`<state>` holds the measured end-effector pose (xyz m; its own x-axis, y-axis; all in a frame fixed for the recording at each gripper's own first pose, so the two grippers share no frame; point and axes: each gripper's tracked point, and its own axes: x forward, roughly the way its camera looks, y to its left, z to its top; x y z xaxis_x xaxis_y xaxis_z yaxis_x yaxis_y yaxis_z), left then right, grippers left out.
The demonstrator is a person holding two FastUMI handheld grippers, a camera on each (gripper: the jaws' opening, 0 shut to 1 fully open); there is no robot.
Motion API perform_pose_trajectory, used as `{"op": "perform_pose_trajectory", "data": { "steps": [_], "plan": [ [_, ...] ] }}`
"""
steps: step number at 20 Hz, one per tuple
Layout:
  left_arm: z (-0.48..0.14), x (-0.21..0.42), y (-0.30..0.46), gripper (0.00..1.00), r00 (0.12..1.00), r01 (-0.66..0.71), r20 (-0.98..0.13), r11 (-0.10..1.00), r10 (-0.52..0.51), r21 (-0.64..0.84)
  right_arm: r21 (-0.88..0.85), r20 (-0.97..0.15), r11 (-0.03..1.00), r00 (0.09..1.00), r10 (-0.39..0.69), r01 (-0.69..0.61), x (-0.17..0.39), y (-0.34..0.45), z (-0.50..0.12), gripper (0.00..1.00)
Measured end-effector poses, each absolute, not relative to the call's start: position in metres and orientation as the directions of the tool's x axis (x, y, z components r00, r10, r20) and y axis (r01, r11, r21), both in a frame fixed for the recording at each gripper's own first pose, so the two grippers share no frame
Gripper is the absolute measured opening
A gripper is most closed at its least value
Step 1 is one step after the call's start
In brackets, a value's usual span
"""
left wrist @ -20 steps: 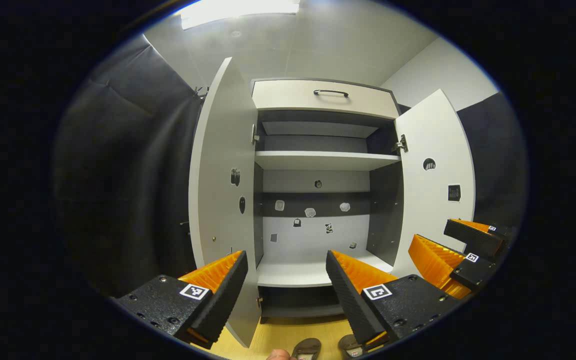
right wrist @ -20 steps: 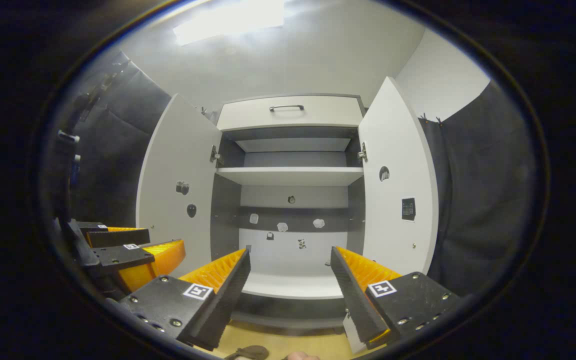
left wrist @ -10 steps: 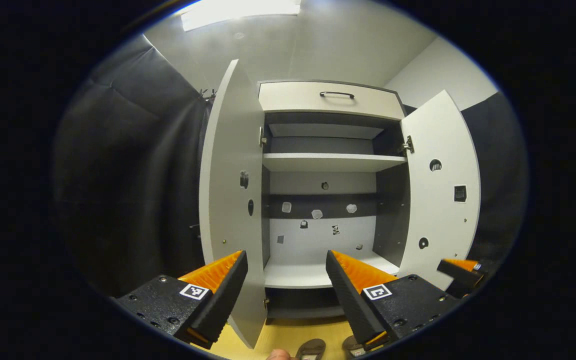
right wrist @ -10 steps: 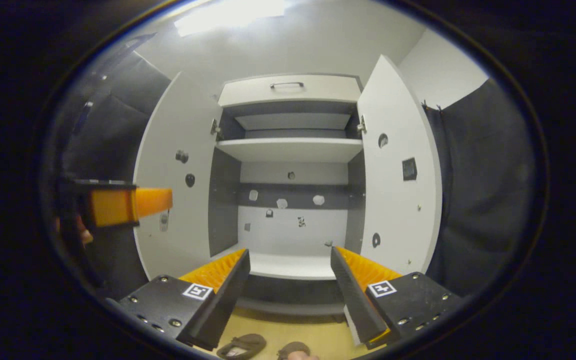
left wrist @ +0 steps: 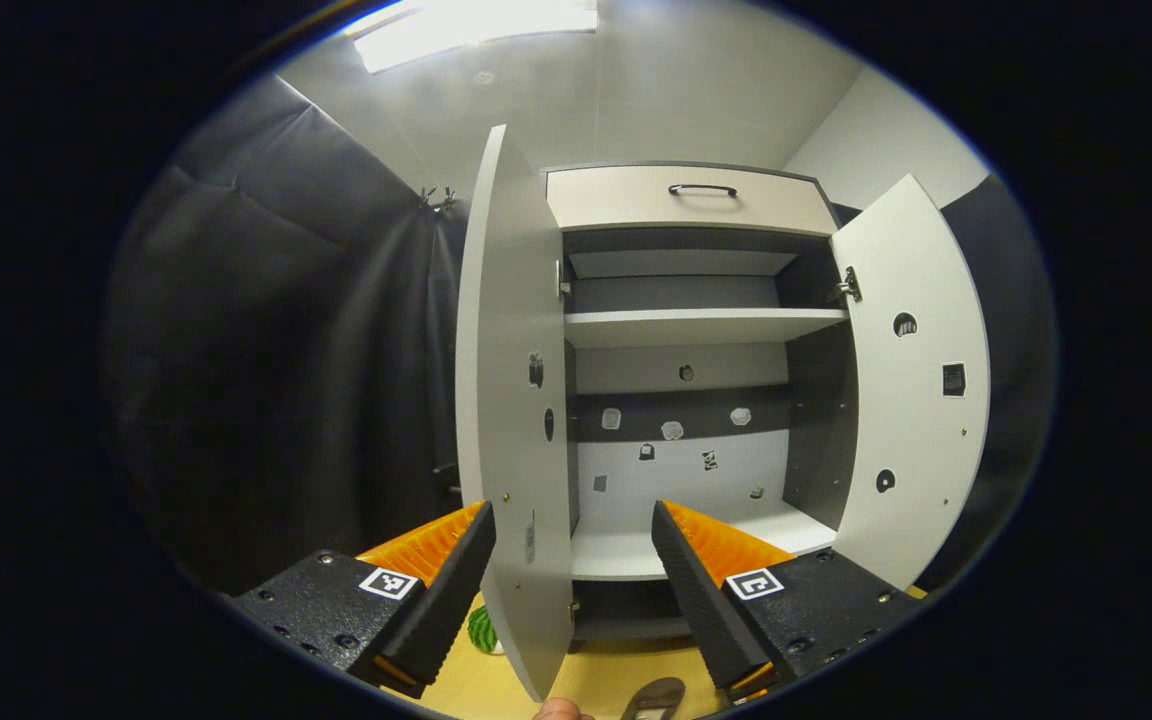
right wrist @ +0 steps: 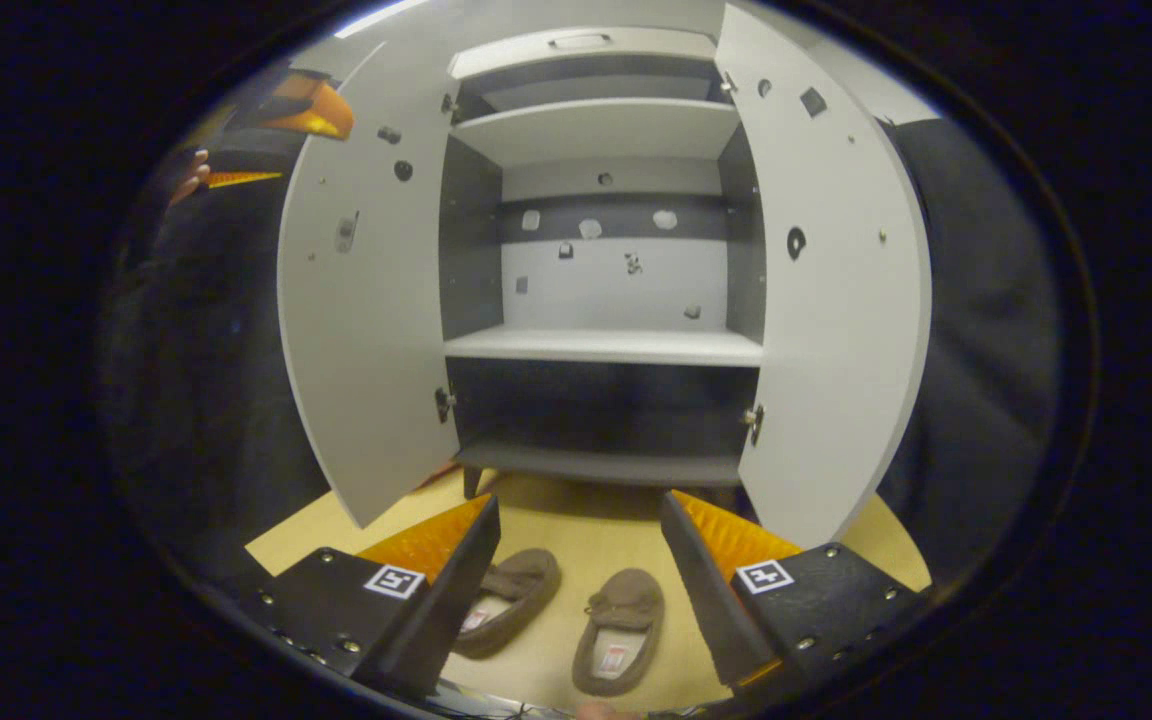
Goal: Grab one shoe with the right hand and put it into the shoe cabinet, grab the other shoe with the left hand and put it into the shoe cabinet; then close the right door with the right hand and the left door with the left hand.
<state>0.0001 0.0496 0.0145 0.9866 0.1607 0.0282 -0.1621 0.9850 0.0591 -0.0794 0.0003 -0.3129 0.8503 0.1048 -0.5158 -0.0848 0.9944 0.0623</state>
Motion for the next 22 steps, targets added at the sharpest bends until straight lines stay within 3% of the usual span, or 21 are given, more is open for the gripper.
{"op": "perform_pose_trajectory", "data": {
  "steps": [8,10,20,22],
  "plan": [
    [0.010,-0.014,0.072,0.93,0.976,-0.217,-0.001,0.971,0.218,0.099,0.141,-0.745,0.989,0.653,0.132,-0.039,-0.124,0.012,-0.446,0.98],
    [0.010,-0.018,0.079,0.96,0.972,-0.234,-0.003,0.966,0.236,0.114,0.134,-0.777,0.991,0.617,0.122,-0.027,-0.123,0.012,-0.474,0.98],
    [-0.001,-0.038,0.118,0.98,0.939,-0.333,-0.036,0.933,0.341,0.139,0.034,-0.821,0.999,0.569,0.043,-0.027,-0.067,0.011,-0.553,0.98],
    [-0.002,-0.040,0.125,0.98,0.933,-0.348,-0.040,0.926,0.356,0.146,-0.013,-0.842,1.000,0.539,-0.005,-0.011,-0.067,-0.001,-0.563,0.68]
  ]
}}
